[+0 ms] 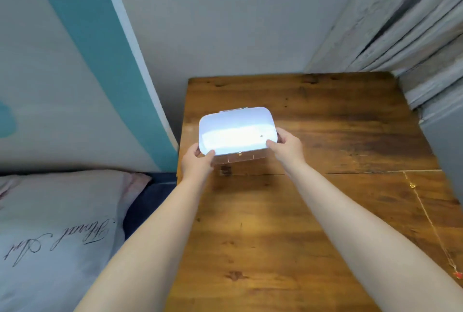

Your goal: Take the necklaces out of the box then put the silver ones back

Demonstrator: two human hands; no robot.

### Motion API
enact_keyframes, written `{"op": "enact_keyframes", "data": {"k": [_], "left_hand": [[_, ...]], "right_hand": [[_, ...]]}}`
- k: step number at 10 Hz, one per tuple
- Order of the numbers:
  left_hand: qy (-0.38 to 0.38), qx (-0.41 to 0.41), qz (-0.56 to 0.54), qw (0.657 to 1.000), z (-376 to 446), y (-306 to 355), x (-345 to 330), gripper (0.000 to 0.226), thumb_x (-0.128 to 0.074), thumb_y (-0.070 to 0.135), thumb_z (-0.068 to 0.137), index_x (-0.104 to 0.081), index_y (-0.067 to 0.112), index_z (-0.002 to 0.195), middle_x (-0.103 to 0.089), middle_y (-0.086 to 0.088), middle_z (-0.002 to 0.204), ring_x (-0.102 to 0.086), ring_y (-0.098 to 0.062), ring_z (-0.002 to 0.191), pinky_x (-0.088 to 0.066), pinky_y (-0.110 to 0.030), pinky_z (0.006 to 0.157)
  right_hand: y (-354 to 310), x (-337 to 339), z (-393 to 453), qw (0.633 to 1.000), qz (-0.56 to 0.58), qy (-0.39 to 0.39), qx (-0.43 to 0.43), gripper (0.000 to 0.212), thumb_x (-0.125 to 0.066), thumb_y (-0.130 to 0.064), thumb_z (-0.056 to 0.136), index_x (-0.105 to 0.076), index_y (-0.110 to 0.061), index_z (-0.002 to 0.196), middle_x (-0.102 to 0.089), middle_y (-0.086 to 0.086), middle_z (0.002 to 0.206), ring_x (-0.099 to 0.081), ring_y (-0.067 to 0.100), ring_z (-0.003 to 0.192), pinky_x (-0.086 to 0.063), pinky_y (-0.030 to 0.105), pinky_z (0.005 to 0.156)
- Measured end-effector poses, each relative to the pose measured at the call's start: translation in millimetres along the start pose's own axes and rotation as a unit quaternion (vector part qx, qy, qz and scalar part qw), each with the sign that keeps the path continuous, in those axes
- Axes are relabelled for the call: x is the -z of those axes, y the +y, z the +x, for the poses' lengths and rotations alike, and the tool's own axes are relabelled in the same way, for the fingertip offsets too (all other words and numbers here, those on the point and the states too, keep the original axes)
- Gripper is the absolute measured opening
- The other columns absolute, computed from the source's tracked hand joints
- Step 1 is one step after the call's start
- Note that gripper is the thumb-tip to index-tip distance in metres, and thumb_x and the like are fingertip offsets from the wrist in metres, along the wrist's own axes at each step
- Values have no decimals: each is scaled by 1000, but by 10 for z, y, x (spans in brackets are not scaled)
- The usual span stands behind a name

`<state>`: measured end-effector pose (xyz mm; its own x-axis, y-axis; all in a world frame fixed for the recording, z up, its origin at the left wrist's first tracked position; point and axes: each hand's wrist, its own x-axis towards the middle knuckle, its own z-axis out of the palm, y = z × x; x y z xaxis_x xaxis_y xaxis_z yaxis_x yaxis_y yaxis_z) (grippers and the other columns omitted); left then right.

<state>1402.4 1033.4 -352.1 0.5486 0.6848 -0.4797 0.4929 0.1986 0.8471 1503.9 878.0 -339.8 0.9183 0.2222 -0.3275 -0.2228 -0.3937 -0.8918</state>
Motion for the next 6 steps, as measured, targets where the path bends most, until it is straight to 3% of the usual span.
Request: {"op": "enact_keyframes", "data": {"k": [2,3,4,5,6], "left_hand": [[29,11,-17,999,695,110,-174,39,-55,10,89,-48,16,127,-52,1,115,-54,-13,84,-50,-29,71],[37,3,19,999,941,54,-142,39,-56,13,88,-48,19,126,-54,-1,122,-54,-14,84,-52,-36,82],[25,-10,56,998,997,-52,-117,42,-57,16,87,-47,22,128,-50,-2,134,-55,-16,93,-50,-42,94],[9,-39,71,997,989,-94,-93,43,-56,20,89,-45,23,130,-49,-2,136,-51,-25,117,-47,-50,98],[29,-70,127,989,867,-103,-122,41,-49,25,92,-42,16,131,-50,-7,134,-49,-24,119,-44,-40,99]], "right_hand": [[15,-288,647,999,39,-12,-10,39,-51,0,83,-56,-21,116,-59,-5,104,-52,17,100,-43,28,82],[148,-436,754,998,62,-27,-19,43,-49,4,83,-55,-21,117,-62,-3,112,-54,18,107,-43,27,88],[214,-486,740,997,68,-12,-17,47,-48,4,84,-51,-22,123,-58,-7,118,-48,11,112,-38,25,92],[244,-490,723,999,31,-15,-9,47,-48,1,86,-47,-22,126,-54,-2,131,-45,13,120,-37,27,96],[97,-427,656,999,-30,-7,-11,44,-48,-8,89,-40,-14,132,-45,5,141,-39,20,130,-34,35,108]]}}
